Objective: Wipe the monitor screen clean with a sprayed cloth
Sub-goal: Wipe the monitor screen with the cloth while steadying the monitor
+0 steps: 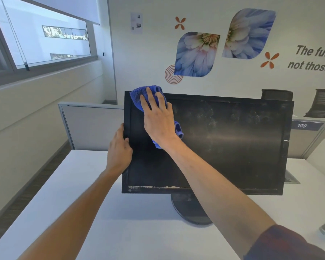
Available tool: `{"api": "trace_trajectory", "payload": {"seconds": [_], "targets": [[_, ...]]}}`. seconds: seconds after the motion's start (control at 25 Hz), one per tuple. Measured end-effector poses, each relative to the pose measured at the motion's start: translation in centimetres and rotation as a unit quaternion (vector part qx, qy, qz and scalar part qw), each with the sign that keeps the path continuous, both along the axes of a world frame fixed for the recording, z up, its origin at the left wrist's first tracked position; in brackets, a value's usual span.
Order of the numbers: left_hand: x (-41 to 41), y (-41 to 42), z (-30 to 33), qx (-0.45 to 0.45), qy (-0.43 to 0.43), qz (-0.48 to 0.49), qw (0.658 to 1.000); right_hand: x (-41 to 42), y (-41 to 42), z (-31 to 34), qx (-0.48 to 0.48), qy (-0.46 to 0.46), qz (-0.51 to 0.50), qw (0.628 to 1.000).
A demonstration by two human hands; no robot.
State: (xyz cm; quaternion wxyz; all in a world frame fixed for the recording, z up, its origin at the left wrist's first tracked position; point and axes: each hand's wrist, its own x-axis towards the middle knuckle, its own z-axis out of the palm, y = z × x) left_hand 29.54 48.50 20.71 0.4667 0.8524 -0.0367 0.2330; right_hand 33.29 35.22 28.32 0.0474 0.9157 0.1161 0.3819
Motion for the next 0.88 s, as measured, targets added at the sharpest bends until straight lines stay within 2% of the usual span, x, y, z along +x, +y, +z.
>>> {"api": "trace_trajectory", "payload": {"seconds": [0.28, 0.88], "targets": [[-1.1, -1.2, 0.4, 0.111, 0.034, 0.017, 0.993, -1.0, -7.1, -0.2, 0.014, 0.000, -0.036, 0.999], [-1.9, -1.9, 0.9, 0.129, 0.065, 0.034, 0.989, -2.9, -21.8, -1.2, 0.049, -0.001, -0.114, 0.992]]}}
